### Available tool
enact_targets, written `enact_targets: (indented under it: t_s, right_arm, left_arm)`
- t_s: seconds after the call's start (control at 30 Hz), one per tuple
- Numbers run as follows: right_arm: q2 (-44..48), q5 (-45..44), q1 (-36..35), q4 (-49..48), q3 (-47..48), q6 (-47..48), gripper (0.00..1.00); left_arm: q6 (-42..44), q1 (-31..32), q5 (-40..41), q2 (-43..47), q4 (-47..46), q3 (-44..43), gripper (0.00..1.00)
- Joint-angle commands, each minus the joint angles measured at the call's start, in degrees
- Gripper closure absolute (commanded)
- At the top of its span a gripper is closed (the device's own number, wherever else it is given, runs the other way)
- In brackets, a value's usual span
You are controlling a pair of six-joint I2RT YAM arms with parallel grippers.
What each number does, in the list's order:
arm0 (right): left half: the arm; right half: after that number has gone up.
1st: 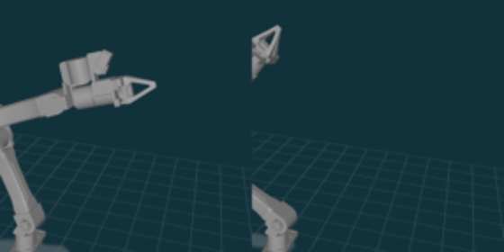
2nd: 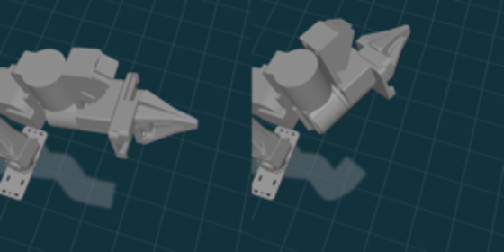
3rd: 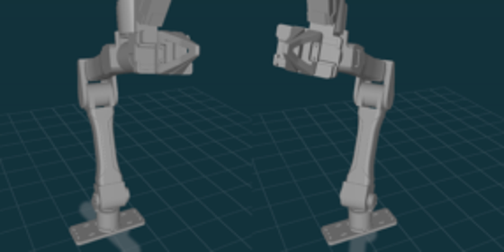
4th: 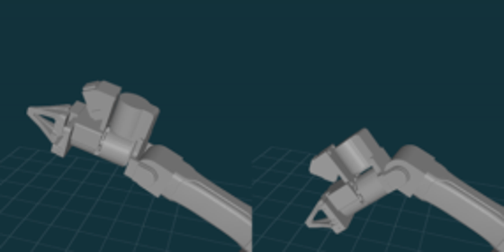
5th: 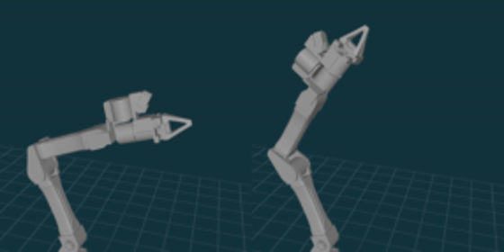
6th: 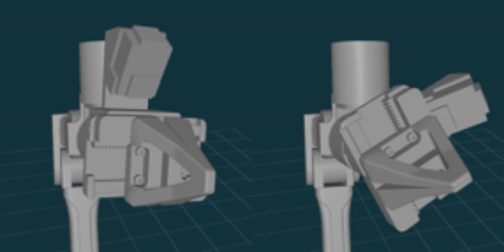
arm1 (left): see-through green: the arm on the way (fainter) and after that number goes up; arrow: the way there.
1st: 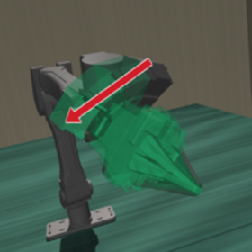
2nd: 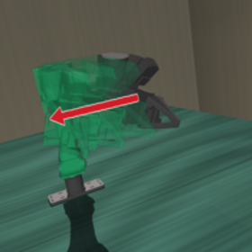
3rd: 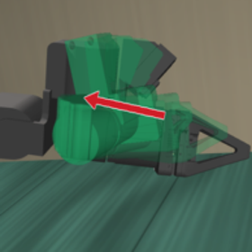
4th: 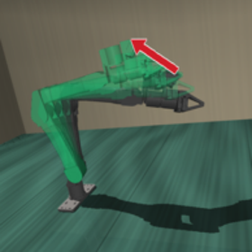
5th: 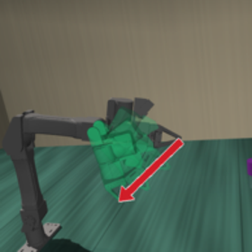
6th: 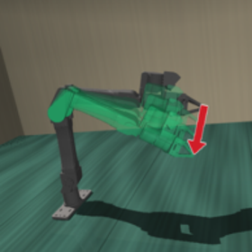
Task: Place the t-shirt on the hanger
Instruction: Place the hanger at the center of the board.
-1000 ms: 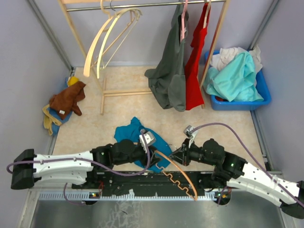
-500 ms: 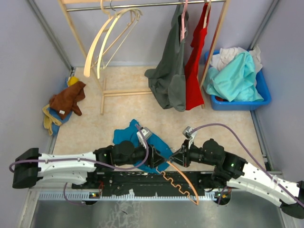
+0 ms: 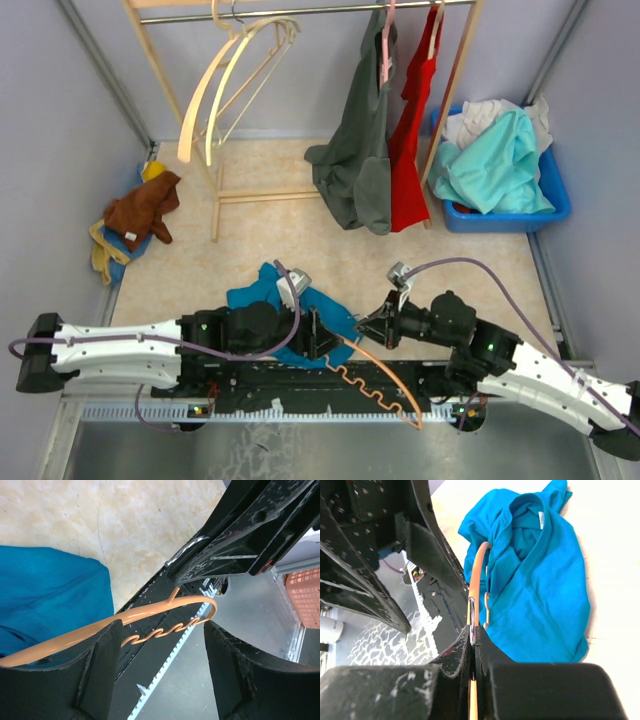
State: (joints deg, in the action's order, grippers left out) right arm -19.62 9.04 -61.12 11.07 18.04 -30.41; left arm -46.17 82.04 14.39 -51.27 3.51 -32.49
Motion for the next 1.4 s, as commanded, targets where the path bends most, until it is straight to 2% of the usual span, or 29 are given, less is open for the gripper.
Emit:
enact_targets:
  t_s: [0.0,0.17,0.33,0.47,0.57,0.67,0.83,1.0,1.13,1.27,1.37]
  right_arm:
    - [0.8,-3.1,-0.5,-3.0,4.6,2.0,1.00]
    - [1.2,-6.9,-0.5,-1.2,8.9,4.4,1.00]
    - [-2.1,-12.7,-0.5,5.1,14.7,9.3,1.00]
    - [-2.7,-11.9,-0.5,3.3,15.1,9.5,1.00]
    - [-3.8,-11.9,-0.5,1.6,14.5,9.0,1.00]
    - [-5.6,-12.6,-0.5,-0.3,14.0,8.1,1.00]
    - [-10.6,-24.7,-0.5,2.9,15.8,6.1,1.00]
    - [-16.7,-31.0,0.0,-1.2,16.3,7.8,1.00]
    - [-21.1,-32.4,2.7,-3.6,16.1,7.9,1.00]
    - [-21.3,-28.9,7.6,-5.5,14.5,7.3,1.00]
    - [-20.1,-28.7,8.3,-5.3,13.8,7.2,1.00]
  left_arm:
    - [2.7,0.2,1.9,-0.2,8.3,-6.2,0.28]
    - [0.8,0.6,0.9,-1.2,13.3,-8.8,0.28]
    - [0.0,2.1,5.5,1.8,16.4,-9.0,0.28]
    - [2.1,2.1,9.3,2.2,18.8,-9.2,0.25]
    - [4.7,2.0,11.8,1.4,15.7,-8.3,0.19]
    - [8.2,0.5,10.7,-0.2,7.5,-6.2,0.13]
    - [9.6,-3.5,11.1,-3.9,6.8,-7.8,0.13]
    - [9.0,-4.5,13.4,-5.2,14.9,-10.2,0.14]
    - [4.0,-4.6,18.3,-3.7,25.2,-11.0,0.14]
    - [-1.9,-4.8,22.3,-2.2,34.7,-9.7,0.12]
    - [-3.1,-6.3,23.9,-2.7,36.7,-8.1,0.07]
